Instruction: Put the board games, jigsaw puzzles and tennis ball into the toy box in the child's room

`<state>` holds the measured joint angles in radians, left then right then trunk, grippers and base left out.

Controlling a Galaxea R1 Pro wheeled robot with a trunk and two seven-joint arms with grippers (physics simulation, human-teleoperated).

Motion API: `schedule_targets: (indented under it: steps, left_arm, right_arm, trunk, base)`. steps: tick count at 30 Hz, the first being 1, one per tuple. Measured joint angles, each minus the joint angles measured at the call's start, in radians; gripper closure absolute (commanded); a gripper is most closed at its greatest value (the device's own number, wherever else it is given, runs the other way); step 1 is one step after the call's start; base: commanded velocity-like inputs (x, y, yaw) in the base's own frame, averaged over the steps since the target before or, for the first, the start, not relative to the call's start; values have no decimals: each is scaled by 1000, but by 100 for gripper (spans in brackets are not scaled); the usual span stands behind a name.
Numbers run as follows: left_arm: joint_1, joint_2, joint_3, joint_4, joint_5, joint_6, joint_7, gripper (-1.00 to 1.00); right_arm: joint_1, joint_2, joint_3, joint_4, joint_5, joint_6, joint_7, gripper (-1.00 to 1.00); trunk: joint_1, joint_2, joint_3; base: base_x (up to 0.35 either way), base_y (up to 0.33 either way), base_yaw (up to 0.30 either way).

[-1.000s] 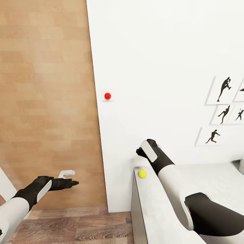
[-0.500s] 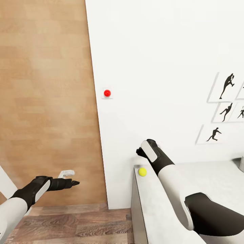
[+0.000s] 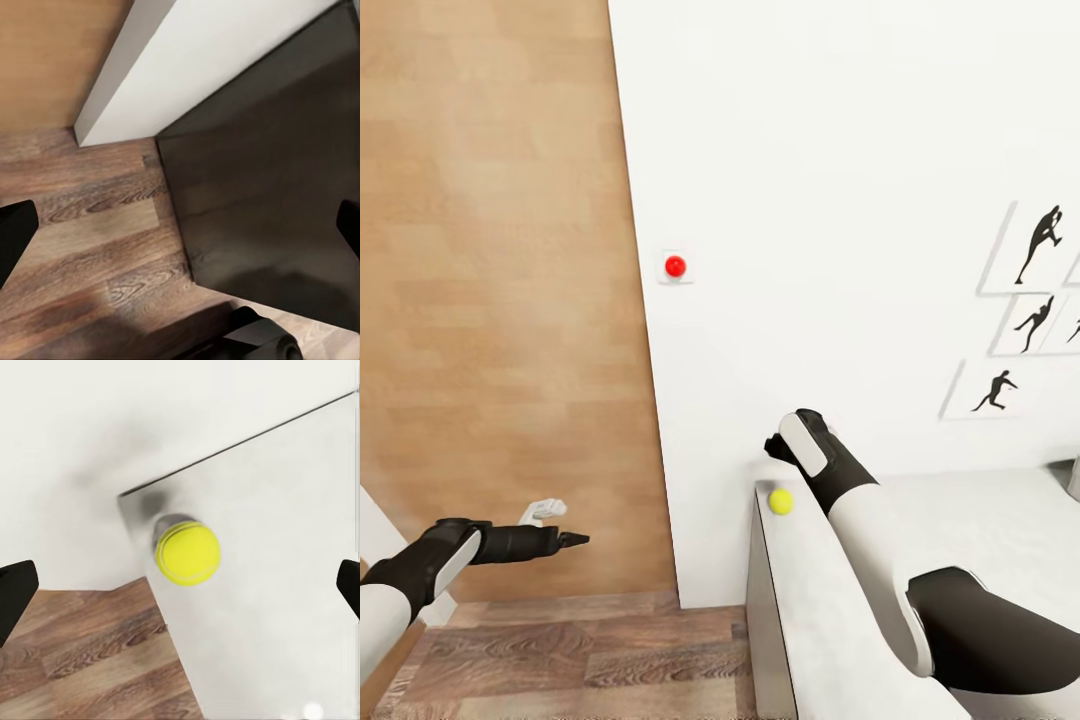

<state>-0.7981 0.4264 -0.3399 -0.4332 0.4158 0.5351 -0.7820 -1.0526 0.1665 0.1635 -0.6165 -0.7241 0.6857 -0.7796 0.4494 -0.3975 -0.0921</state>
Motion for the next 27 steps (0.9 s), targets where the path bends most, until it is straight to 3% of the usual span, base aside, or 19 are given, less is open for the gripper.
schedule_targets:
  steps: [17,27]
  left_arm:
    - [0,1,0,0,0,-1,-6,-100]
    - [0,1,0,0,1,-1,-6,-100]
  right_arm:
    - [-137,-12,-3,10,-3,51,-1,-100]
    - [-153,-12,-2,14,-5,75,0,-100]
  trunk:
    - [0,0,-28]
    - [0,0,-44]
  base:
    - [0,0,0]
    - [0,0,0]
